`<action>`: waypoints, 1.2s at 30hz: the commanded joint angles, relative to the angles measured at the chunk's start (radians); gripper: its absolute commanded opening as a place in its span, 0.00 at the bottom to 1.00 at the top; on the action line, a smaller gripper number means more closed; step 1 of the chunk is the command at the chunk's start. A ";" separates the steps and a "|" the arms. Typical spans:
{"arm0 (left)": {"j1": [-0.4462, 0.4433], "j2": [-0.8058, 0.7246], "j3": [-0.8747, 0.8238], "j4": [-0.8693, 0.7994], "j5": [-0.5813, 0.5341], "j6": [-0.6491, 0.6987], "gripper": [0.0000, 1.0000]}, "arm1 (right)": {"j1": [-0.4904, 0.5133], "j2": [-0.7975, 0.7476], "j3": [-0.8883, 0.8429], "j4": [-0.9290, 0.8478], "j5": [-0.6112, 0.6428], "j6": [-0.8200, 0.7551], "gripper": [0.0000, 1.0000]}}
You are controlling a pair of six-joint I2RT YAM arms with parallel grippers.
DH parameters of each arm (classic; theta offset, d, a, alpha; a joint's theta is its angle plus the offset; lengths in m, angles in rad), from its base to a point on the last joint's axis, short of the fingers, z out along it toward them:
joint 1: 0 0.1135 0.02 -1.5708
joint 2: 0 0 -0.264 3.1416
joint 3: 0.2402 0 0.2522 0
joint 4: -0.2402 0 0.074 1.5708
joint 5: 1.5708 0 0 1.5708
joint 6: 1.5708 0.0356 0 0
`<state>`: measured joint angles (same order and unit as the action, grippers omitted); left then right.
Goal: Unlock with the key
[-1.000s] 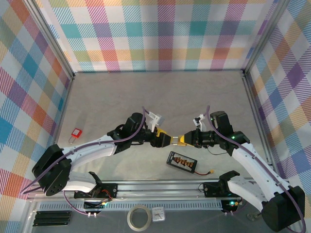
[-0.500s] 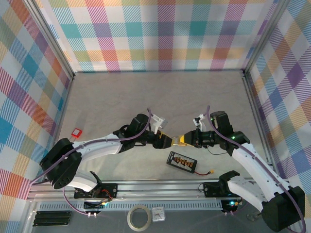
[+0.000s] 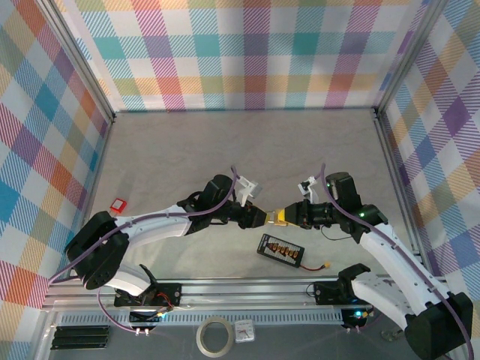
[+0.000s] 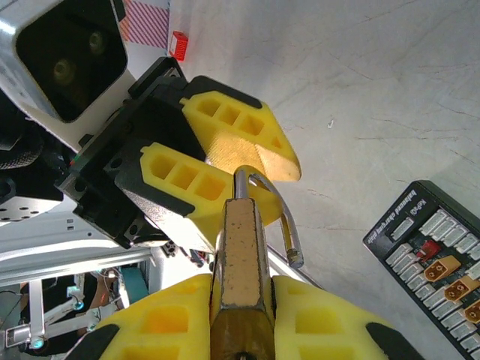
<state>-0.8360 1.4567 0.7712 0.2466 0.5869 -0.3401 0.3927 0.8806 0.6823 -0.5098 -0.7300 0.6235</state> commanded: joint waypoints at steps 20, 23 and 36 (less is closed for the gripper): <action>-0.011 -0.102 0.014 -0.074 -0.231 0.060 0.26 | -0.004 -0.033 -0.005 0.092 -0.067 0.039 0.00; -0.011 -0.156 0.011 -0.109 -0.280 0.001 0.49 | -0.003 -0.017 0.008 0.067 -0.039 0.007 0.00; -0.023 -0.246 0.065 -0.293 -0.291 -0.656 0.63 | 0.001 -0.001 0.021 0.108 0.125 -0.115 0.00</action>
<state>-0.8486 1.1942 0.8310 -0.0067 0.2714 -0.7418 0.3866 0.9039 0.6697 -0.4728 -0.6407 0.5617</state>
